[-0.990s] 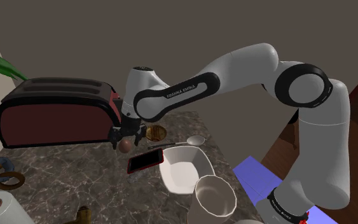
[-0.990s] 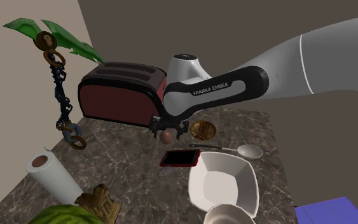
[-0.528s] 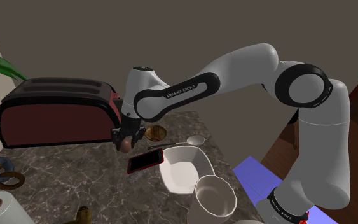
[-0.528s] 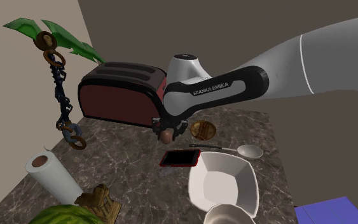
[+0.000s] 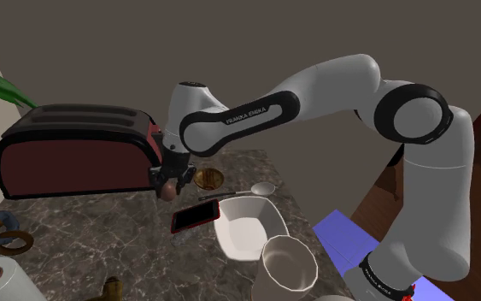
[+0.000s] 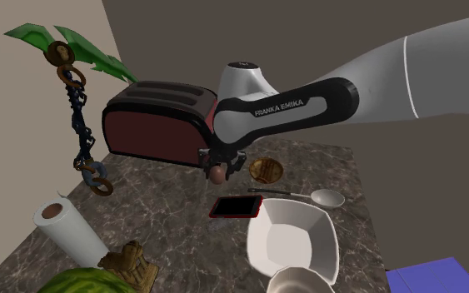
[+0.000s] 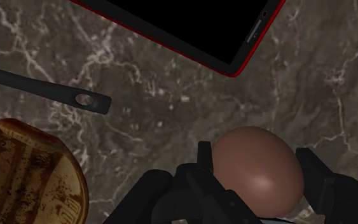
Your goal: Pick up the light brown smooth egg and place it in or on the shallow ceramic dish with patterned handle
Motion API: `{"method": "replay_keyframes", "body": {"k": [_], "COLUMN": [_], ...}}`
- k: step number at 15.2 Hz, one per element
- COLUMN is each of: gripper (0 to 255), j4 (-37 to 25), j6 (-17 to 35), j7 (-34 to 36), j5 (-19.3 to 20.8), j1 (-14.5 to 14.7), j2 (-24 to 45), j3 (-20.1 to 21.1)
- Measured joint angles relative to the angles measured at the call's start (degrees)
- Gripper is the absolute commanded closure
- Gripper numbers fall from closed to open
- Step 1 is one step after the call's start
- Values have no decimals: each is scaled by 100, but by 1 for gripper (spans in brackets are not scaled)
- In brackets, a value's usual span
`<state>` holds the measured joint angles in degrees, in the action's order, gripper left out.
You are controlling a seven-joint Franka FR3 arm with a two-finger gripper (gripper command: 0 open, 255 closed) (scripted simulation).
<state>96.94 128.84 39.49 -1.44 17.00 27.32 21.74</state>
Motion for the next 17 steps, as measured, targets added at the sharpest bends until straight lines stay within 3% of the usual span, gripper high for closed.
{"method": "replay_keyframes", "body": {"k": [17], "gripper": [255], "j4": [-668], "j6": [-1100], "j7": [71], "j5": [-116], "j1": [-53], "j2": [-460], "j3": [80]}}
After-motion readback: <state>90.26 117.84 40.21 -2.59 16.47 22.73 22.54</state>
